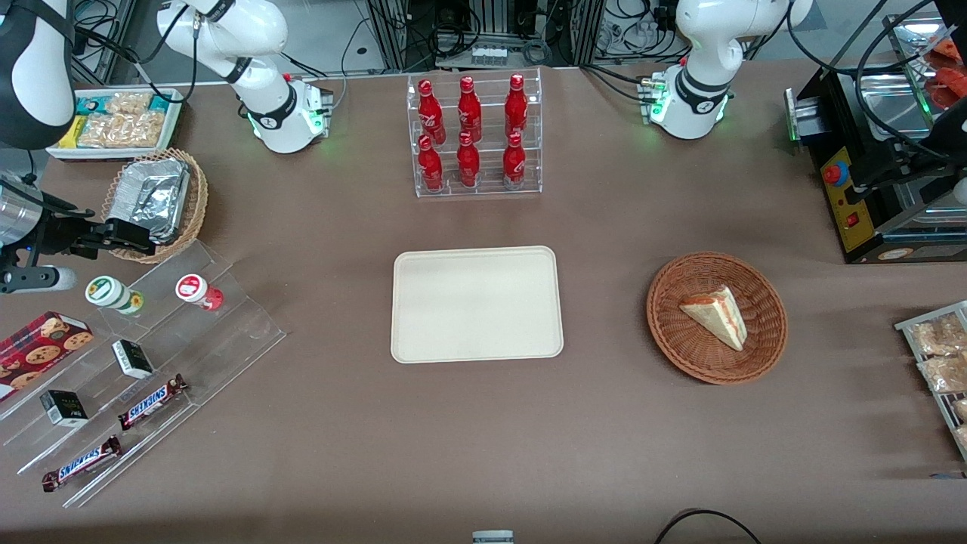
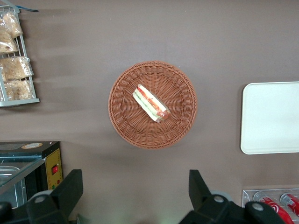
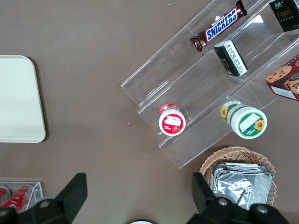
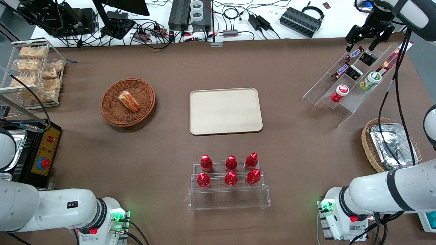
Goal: Place green gum on tray
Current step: 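Move the right gripper down to the green-and-white gum jar on the rack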
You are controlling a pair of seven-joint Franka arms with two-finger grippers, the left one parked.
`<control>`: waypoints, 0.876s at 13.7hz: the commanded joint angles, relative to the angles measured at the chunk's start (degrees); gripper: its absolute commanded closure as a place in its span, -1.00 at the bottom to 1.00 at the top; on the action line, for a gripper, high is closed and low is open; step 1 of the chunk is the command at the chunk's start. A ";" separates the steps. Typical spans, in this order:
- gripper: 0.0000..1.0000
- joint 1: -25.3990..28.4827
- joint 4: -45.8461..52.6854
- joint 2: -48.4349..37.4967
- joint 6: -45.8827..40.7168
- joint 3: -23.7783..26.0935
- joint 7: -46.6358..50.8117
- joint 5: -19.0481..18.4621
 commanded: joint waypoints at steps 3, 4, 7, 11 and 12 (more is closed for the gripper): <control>-1.00 0.51 1.08 0.58 0.02 -0.35 0.31 1.10; -1.00 0.42 0.90 0.67 0.20 -0.35 0.30 1.10; -1.00 0.07 -1.90 -0.03 2.12 -0.43 -2.49 0.58; -1.00 -3.08 -6.03 -0.73 5.54 -1.66 -23.01 0.84; -1.00 -4.23 -7.96 -1.52 7.56 -1.66 -27.95 0.84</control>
